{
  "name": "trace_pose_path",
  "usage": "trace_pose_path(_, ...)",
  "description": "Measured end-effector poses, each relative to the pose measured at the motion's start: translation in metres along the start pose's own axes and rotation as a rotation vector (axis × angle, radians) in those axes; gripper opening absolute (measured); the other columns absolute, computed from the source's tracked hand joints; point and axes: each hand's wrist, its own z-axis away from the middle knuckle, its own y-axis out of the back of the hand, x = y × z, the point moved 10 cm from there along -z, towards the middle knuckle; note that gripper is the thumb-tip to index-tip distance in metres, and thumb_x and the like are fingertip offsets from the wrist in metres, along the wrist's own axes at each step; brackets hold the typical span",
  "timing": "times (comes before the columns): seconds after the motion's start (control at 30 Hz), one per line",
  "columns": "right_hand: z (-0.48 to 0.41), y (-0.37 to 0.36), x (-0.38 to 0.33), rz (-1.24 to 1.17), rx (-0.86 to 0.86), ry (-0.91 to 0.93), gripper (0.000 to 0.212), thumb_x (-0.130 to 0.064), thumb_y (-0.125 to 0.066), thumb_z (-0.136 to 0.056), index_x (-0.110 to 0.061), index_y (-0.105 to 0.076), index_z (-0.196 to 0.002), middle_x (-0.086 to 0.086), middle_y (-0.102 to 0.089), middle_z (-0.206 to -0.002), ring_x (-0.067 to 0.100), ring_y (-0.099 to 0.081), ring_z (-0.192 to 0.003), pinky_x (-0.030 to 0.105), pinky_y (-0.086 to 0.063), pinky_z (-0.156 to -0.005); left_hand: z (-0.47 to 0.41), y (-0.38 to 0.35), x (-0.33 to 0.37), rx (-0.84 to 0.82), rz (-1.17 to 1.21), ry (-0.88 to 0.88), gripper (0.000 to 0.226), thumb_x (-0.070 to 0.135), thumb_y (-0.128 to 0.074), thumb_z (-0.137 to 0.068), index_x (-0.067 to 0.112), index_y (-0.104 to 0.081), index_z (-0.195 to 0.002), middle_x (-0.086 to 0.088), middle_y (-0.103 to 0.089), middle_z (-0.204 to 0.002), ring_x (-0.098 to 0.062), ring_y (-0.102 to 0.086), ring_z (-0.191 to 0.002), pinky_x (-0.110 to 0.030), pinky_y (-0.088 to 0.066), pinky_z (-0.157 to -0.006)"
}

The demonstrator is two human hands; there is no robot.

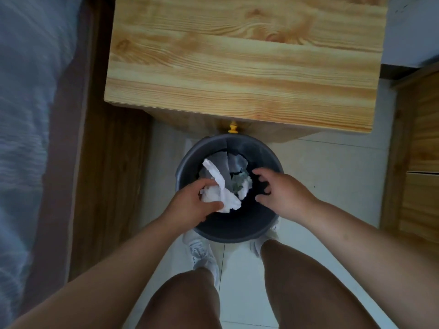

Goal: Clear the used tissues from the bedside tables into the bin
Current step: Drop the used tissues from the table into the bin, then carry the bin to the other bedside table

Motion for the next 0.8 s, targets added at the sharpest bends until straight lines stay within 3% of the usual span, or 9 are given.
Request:
trace_pose_path(0.13, 0.006, 0.011, 0.001, -0.023, 0.018, -0.019, 0.067, -0.033, -0.073, -0.092, -0.036, -0.043, -0.152, -0.005, -0.064, -0.137, 0.016, -0.068, -0.103, 0.032, -0.054, -0.085, 0.005, 0.001, 0.003, -0.022, -0.026, -0.034, 0.069, 0.030, -0.088, -0.086, 0.040, -0.055, -0.145, 0.013, -0.057, -0.138, -0.014, -0.061, -0.125, -0.045, -0.061, -0.100)
trace_pose_path(0.2, 0.014, 0.024, -0.004, 0.009, 0.048, -0.007, 0.058, -0.032, -0.071, -0.094, -0.033, -0.049, -0.148, -0.006, -0.067, -0.129, 0.016, -0.068, -0.100, 0.032, -0.054, -0.083, 0.012, 0.005, 0.008, -0.001, 0.022, -0.060, 0.065, 0.029, -0.086, -0.087, 0.037, -0.057, -0.144, 0.014, -0.060, -0.138, -0.010, -0.064, -0.123, -0.040, -0.057, -0.105)
trace_pose_path(0.3, 0.028, 0.050, -0.013, 0.116, 0.146, 0.042, 0.039, -0.031, -0.068, -0.096, -0.027, -0.061, -0.135, -0.008, -0.068, -0.106, 0.017, -0.067, -0.089, 0.030, -0.049, -0.074, 0.022, 0.031, 0.018, 0.152, 0.031, -0.122, 0.044, 0.027, -0.082, -0.092, 0.041, -0.064, -0.130, 0.016, -0.070, -0.120, 0.004, -0.070, -0.097, -0.025, -0.060, -0.087)
trace_pose_path(0.37, 0.034, 0.067, -0.009, 0.111, 0.243, 0.021, 0.029, -0.029, -0.068, -0.096, -0.023, -0.066, -0.124, -0.008, -0.066, -0.098, 0.015, -0.063, -0.084, 0.029, -0.044, -0.071, 0.028, 0.061, 0.021, 0.315, -0.017, -0.154, 0.046, 0.029, -0.080, -0.093, 0.044, -0.059, -0.131, 0.018, -0.068, -0.109, 0.002, -0.068, -0.090, -0.017, -0.055, -0.072)
trace_pose_path(0.47, 0.033, 0.073, 0.016, 0.010, 0.320, -0.131, 0.041, -0.035, -0.068, -0.095, -0.022, -0.061, -0.134, -0.001, -0.068, -0.117, 0.019, -0.066, -0.099, 0.030, -0.046, -0.077, 0.025, 0.099, 0.008, 0.507, -0.138, -0.104, 0.060, 0.037, -0.082, -0.091, 0.035, -0.054, -0.144, 0.012, -0.058, -0.119, -0.008, -0.060, -0.103, -0.032, -0.051, -0.081)
trace_pose_path(0.53, 0.026, 0.058, 0.041, -0.114, 0.230, -0.296, 0.067, -0.044, -0.069, -0.094, -0.022, -0.045, -0.153, 0.005, -0.062, -0.140, 0.026, -0.065, -0.119, 0.036, -0.052, -0.091, 0.011, 0.100, -0.011, 0.447, -0.114, 0.021, 0.070, 0.036, -0.082, -0.091, 0.035, -0.047, -0.152, 0.011, -0.052, -0.127, -0.013, -0.057, -0.111, -0.036, -0.052, -0.088)
trace_pose_path(0.6, 0.019, 0.035, 0.059, -0.249, 0.103, -0.420, 0.080, -0.047, -0.072, -0.092, -0.021, -0.037, -0.159, 0.008, -0.060, -0.146, 0.030, -0.063, -0.124, 0.037, -0.051, -0.095, -0.002, 0.085, -0.029, 0.307, -0.022, 0.135, 0.074, 0.024, -0.081, -0.093, 0.031, -0.044, -0.156, 0.007, -0.057, -0.129, -0.020, -0.062, -0.107, -0.036, -0.053, -0.085)
trace_pose_path(0.7, 0.013, 0.015, 0.066, -0.353, 0.028, -0.446, 0.052, -0.031, -0.073, -0.093, -0.016, -0.058, -0.141, 0.005, -0.076, -0.113, 0.024, -0.071, -0.095, 0.042, -0.059, -0.086, -0.010, 0.069, -0.043, 0.212, 0.064, 0.185, 0.060, 0.009, -0.077, -0.094, 0.023, -0.054, -0.147, -0.003, -0.077, -0.106, -0.019, -0.071, -0.083, -0.033, -0.057, -0.070)
trace_pose_path(0.8, 0.015, 0.011, 0.065, -0.282, 0.018, -0.436, 0.028, -0.021, -0.067, -0.092, -0.018, -0.063, -0.120, 0.004, -0.076, -0.095, 0.027, -0.071, -0.081, 0.046, -0.061, -0.081, -0.006, 0.069, -0.044, 0.214, 0.029, 0.201, 0.053, 0.009, -0.076, -0.095, 0.022, -0.055, -0.142, -0.002, -0.077, -0.093, -0.023, -0.074, -0.083, -0.042, -0.061, -0.081)
